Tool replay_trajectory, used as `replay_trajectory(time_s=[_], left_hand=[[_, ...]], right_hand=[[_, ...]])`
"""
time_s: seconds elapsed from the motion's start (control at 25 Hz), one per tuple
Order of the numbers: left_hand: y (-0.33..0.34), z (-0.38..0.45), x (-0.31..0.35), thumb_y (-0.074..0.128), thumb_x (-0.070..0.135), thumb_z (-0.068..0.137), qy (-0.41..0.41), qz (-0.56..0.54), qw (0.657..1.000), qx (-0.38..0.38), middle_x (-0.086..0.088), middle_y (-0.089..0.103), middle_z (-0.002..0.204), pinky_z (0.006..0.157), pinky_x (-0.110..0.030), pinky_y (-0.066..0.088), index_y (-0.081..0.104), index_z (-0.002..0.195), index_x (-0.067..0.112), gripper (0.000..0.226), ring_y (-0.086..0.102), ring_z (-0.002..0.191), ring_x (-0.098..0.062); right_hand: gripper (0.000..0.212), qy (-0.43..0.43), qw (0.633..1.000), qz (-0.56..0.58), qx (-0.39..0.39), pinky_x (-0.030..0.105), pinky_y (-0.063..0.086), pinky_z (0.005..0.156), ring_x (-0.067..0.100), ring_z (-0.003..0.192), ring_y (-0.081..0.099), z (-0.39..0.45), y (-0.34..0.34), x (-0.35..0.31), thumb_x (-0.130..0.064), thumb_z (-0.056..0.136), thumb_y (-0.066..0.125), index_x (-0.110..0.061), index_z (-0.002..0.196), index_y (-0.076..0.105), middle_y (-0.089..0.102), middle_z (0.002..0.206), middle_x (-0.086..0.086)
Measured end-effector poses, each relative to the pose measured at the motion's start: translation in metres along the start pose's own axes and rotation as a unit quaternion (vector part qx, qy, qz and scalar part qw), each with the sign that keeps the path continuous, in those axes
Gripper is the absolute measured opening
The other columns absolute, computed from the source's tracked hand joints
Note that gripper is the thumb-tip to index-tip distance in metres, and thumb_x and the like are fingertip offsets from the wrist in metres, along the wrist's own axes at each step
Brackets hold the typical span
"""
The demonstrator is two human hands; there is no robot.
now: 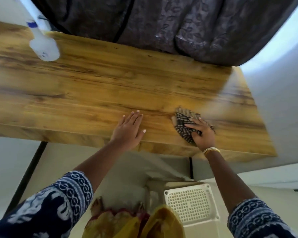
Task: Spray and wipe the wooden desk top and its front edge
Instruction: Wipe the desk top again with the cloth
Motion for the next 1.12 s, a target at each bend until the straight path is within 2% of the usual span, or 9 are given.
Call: replay_trajectory(time_s=[0.16,0.24,0.32,0.4,0.48,0.56,0.64,0.88,1.12], left_hand=[[0.029,0.023,0.061,0.026,0.052,0.099,0.009,-0.023,0.999,-0.042,-0.002,0.004,0.164,0.121,-0.044,0.006,0.008,0.155,0.017,0.069,0.003,0.15,-0.019],[0.037,0.026,0.062,0.029,0.052,0.098,-0.004,-0.012,0.998,-0.056,-0.001,0.0,0.164,0.12,-0.047,0.004,0.005,0.155,0.018,0.07,0.0,0.151,-0.018],[0.037,0.024,0.058,0.033,0.052,0.098,0.002,0.004,0.998,-0.058,0.0,0.0,0.164,0.12,-0.046,0.005,0.006,0.155,0.02,0.071,0.001,0.151,-0.017],[0.035,0.021,0.055,0.035,0.051,0.098,0.016,0.007,0.999,-0.051,0.001,0.002,0.164,0.121,-0.045,0.007,0.008,0.155,0.02,0.071,0.003,0.151,-0.017],[0.033,0.021,0.054,0.036,0.049,0.098,0.024,0.004,0.999,-0.045,0.001,0.003,0.164,0.121,-0.043,0.008,0.01,0.155,0.021,0.069,0.003,0.15,-0.016],[0.032,0.018,0.052,0.036,0.048,0.098,0.026,0.001,0.999,-0.04,0.002,0.003,0.164,0.121,-0.042,0.008,0.012,0.155,0.021,0.067,0.004,0.15,-0.016],[0.028,0.014,0.049,0.037,0.046,0.099,0.036,-0.008,0.999,-0.032,0.001,0.006,0.163,0.122,-0.041,0.01,0.015,0.154,0.021,0.065,0.005,0.15,-0.016],[0.011,-0.015,0.005,0.047,0.031,0.097,0.055,-0.031,0.998,0.023,-0.006,0.032,0.156,0.118,-0.042,0.022,0.042,0.144,0.012,0.051,0.029,0.145,-0.021],[-0.02,-0.072,-0.101,0.034,0.034,0.092,0.027,0.023,0.999,0.037,-0.012,0.045,0.148,0.11,-0.05,0.035,0.054,0.132,0.009,0.051,0.043,0.137,-0.027]], right_hand=[[0.052,0.131,0.989,-0.015,0.062,0.043,0.023,0.121,0.028,0.142,0.037,-0.007,-0.075,0.101,0.001,0.079,0.059,-0.032,0.117,0.068,0.054,0.143,0.007],[0.048,0.208,0.974,-0.021,0.087,0.044,0.024,0.12,0.031,0.142,0.036,-0.009,-0.103,0.14,-0.009,0.08,0.055,-0.029,0.121,0.069,0.05,0.148,0.006],[0.054,0.255,0.957,-0.088,0.107,0.049,0.025,0.118,0.035,0.141,0.035,-0.016,-0.125,0.171,-0.022,0.077,0.049,-0.028,0.129,0.064,0.046,0.151,0.008],[0.061,0.301,0.935,-0.144,0.117,0.054,0.02,0.118,0.036,0.145,0.026,-0.029,-0.135,0.189,-0.03,0.08,0.043,-0.028,0.14,0.052,0.037,0.156,0.009],[0.057,0.371,0.91,-0.133,0.133,0.058,0.011,0.118,0.035,0.149,0.013,-0.041,-0.131,0.192,-0.03,0.09,0.042,-0.031,0.147,0.04,0.025,0.161,0.007],[0.055,0.425,0.885,-0.113,0.157,0.06,0.005,0.118,0.037,0.15,0.006,-0.044,-0.117,0.178,-0.034,0.096,0.039,-0.034,0.15,0.034,0.016,0.164,0.008],[0.056,0.436,0.877,-0.119,0.165,0.062,0.004,0.117,0.04,0.15,0.003,-0.041,-0.093,0.152,-0.038,0.097,0.038,-0.034,0.152,0.03,0.013,0.164,0.011],[0.056,0.428,0.885,-0.091,0.161,0.065,0.011,0.113,0.041,0.149,-0.003,-0.04,-0.003,0.041,-0.038,0.099,0.037,-0.032,0.154,0.026,0.007,0.165,0.011],[0.058,0.375,0.915,-0.092,0.115,0.069,0.016,0.11,0.04,0.149,-0.008,-0.037,0.101,-0.089,-0.039,0.099,0.036,-0.034,0.155,0.022,0.002,0.165,0.008]])
Point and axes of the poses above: each hand's wrist, its own z-axis towards the middle knuckle, its own y-axis out of the palm, x = y × z, the point moved 8 cm from there along z, towards the middle knuckle
